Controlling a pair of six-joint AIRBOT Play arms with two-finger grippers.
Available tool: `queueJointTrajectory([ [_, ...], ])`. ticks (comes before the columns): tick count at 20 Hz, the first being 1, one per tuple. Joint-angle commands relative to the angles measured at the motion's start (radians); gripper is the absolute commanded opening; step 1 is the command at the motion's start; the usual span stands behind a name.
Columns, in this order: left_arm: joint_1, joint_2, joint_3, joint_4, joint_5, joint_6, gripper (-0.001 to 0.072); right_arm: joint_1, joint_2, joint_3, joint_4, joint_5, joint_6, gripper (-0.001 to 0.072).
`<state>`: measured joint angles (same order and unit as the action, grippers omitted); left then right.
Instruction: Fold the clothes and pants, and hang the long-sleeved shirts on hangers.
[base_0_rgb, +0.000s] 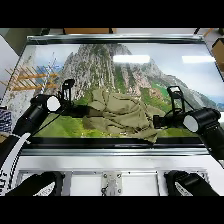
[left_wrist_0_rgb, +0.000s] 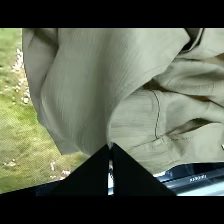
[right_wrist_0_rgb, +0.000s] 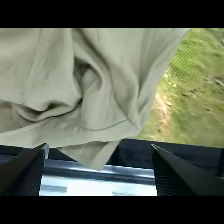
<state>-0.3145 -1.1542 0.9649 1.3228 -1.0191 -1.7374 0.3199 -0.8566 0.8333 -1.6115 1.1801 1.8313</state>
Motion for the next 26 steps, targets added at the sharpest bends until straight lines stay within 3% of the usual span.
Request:
queueJointTrajectory([
  [1,0.001,-0.001,-0.022,-0.006,0.011,0.003,0.0011,0.070,-0.055,-0.006,0.007,-0.038,0.027,0.0705],
  [3,0.001,-0.001,-0.022,-0.006,0.011,0.003,0.0011,0.116,-0.119,-0.006,0.007,-0.089,0.043,0.0578],
  [7,0.001,-0.001,-0.022,-0.006,-0.002,0.003,0.0011,0.164,-0.248,-0.006,0.005,-0.157,0.123,0.0578],
  [11,0.001,-0.001,-0.022,-0.006,-0.009,0.022,0.0011,0.164,-0.319,-0.006,-0.095,-0.093,0.346,0.0578],
  [17,0.001,-0.001,-0.022,-0.007,-0.002,0.021,0.0011,0.164,-0.411,-0.006,-0.098,-0.091,0.530,0.0577],
  [20,0.001,-0.001,-0.022,-0.006,-0.009,0.022,0.0011,0.164,-0.421,-0.006,-0.146,0.011,0.532,0.0564],
  [22,0.001,-0.001,-0.022,-0.006,-0.009,0.022,0.0011,0.164,-0.399,-0.006,-0.228,0.100,0.491,0.0368],
  [26,0.001,-0.001,-0.022,-0.006,-0.009,0.023,0.0011,0.164,-0.339,-0.006,-0.237,0.137,0.396,0.0374],
])
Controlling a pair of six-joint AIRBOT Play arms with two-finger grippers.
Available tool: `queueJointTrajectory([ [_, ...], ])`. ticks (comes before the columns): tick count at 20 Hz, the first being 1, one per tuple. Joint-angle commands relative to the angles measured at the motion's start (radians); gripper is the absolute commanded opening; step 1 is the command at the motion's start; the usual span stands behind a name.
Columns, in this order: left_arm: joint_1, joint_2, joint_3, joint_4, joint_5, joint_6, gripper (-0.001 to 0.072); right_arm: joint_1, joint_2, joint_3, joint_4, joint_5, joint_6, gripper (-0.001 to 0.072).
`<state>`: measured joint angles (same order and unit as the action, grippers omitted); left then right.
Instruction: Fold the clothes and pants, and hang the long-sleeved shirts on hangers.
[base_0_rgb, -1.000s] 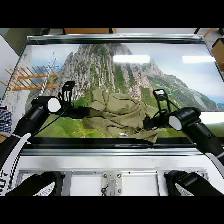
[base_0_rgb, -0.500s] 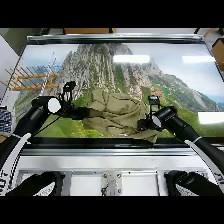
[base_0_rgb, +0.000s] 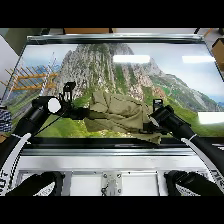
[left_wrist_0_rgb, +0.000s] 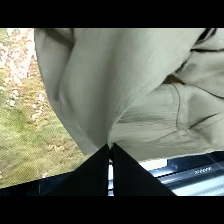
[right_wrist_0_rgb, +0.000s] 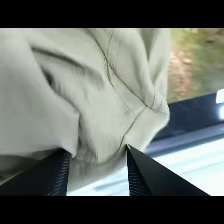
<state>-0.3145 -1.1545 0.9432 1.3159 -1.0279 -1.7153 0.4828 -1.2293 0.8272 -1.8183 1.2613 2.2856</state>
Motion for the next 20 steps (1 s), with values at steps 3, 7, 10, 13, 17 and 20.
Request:
queueJointTrajectory([
  [3,0.001,-0.001,0.000,0.001,0.000,0.007,0.0011,0.001,0.078,0.000,-0.027,0.095,-0.099,0.0374],
  [7,0.001,-0.001,0.000,0.001,-0.001,0.007,0.0011,0.001,0.087,-0.029,-0.016,0.053,-0.117,0.0375],
  [10,0.001,-0.001,0.000,0.000,-0.001,0.007,0.0011,0.001,0.077,-0.075,0.028,-0.027,-0.116,0.0375],
  [13,0.001,-0.001,0.000,0.001,-0.001,0.007,0.0011,0.001,0.064,-0.090,0.032,-0.072,-0.117,0.0375],
  [17,0.001,-0.001,0.000,0.000,-0.002,0.007,0.0011,0.001,0.061,-0.090,0.010,-0.084,-0.117,0.0258],
  [20,0.001,0.000,0.000,0.001,-0.002,0.007,0.0011,0.000,0.062,-0.090,-0.026,-0.084,-0.117,0.0013],
])
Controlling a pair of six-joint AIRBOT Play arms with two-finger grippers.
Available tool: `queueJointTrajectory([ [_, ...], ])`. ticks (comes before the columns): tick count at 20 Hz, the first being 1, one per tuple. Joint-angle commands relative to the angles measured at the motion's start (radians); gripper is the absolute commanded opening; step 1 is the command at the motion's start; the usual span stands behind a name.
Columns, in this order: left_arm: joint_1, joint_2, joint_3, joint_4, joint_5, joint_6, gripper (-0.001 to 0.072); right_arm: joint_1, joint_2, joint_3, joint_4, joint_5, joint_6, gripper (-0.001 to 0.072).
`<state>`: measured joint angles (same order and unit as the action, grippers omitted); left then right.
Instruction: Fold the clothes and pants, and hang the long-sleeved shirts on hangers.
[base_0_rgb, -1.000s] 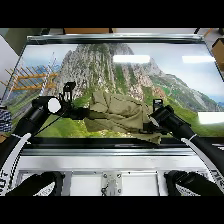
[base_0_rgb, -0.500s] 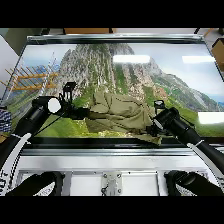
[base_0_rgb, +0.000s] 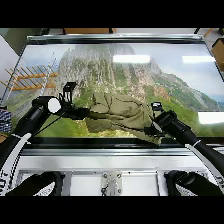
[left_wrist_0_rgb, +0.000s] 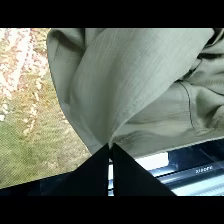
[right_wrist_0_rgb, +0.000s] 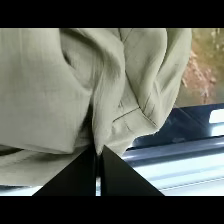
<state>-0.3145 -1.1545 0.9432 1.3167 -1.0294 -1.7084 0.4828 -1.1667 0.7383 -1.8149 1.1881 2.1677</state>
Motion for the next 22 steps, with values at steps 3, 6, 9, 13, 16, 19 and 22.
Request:
queueJointTrajectory([
  [3,0.010,0.037,0.017,0.001,0.000,0.001,0.0011,-0.008,0.058,0.037,-0.056,0.009,-0.062,0.0013],
  [6,0.052,0.151,0.175,-0.006,0.002,0.002,0.0011,-0.036,0.210,0.239,-0.066,0.052,-0.200,0.0013],
  [9,0.053,0.271,0.411,-0.013,0.005,0.001,0.0011,-0.046,0.360,0.556,-0.066,0.047,-0.208,0.0012],
  [13,-0.011,0.397,0.642,-0.008,0.104,0.001,0.0011,-0.045,0.462,0.883,-0.032,0.047,-0.195,0.0012],
  [16,-0.063,0.437,0.743,-0.008,0.157,0.001,0.0011,-0.045,0.518,0.966,-0.032,0.046,-0.127,0.0013],
  [19,-0.101,0.404,0.831,0.005,0.150,0.003,0.0011,-0.045,0.554,0.967,-0.031,0.055,-0.048,0.0012],
  [22,-0.099,0.301,0.878,0.065,0.060,-0.002,0.0011,-0.045,0.518,0.954,-0.033,0.165,0.006,0.0012],
])
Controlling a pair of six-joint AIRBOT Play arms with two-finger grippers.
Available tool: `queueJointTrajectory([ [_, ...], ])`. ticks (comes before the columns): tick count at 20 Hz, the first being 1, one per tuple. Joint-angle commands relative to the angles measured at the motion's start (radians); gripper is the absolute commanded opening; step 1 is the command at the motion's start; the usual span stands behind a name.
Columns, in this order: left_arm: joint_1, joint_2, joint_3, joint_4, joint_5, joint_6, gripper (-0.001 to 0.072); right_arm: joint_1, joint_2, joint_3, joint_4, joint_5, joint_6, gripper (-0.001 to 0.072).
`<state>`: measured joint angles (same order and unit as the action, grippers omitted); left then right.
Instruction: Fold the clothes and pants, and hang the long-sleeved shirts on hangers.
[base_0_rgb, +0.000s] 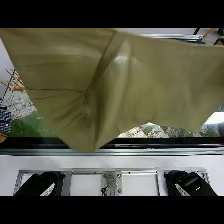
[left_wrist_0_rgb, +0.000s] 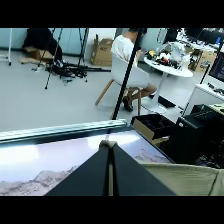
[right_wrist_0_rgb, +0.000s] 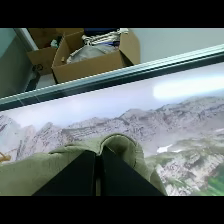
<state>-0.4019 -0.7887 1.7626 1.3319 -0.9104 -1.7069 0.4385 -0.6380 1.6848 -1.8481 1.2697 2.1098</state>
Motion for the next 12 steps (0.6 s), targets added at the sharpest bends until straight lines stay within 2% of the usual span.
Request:
queueJointTrajectory([
  [1,-0.002,-0.117,0.059,0.064,-0.111,-0.011,0.0011,0.000,-0.034,-0.003,-0.001,0.138,0.063,0.0012],
  [3,0.039,-0.238,0.059,0.061,-0.225,-0.010,0.0011,0.000,-0.100,-0.042,-0.003,0.200,0.004,0.0013],
  [5,0.076,-0.354,0.059,0.061,-0.329,-0.010,0.0011,0.000,-0.164,-0.092,-0.017,0.202,-0.076,0.0012],
  [7,0.108,-0.463,0.059,0.055,-0.427,0.000,0.0011,0.000,-0.203,-0.166,-0.016,0.205,-0.106,0.0012],
  [9,0.119,-0.528,0.011,0.054,-0.470,0.027,0.0011,0.019,-0.196,-0.315,0.013,0.204,-0.084,0.0012],
  [12,0.110,-0.573,-0.188,0.053,-0.442,0.026,0.0011,0.121,-0.158,-0.585,0.032,0.138,0.047,0.0012],
])
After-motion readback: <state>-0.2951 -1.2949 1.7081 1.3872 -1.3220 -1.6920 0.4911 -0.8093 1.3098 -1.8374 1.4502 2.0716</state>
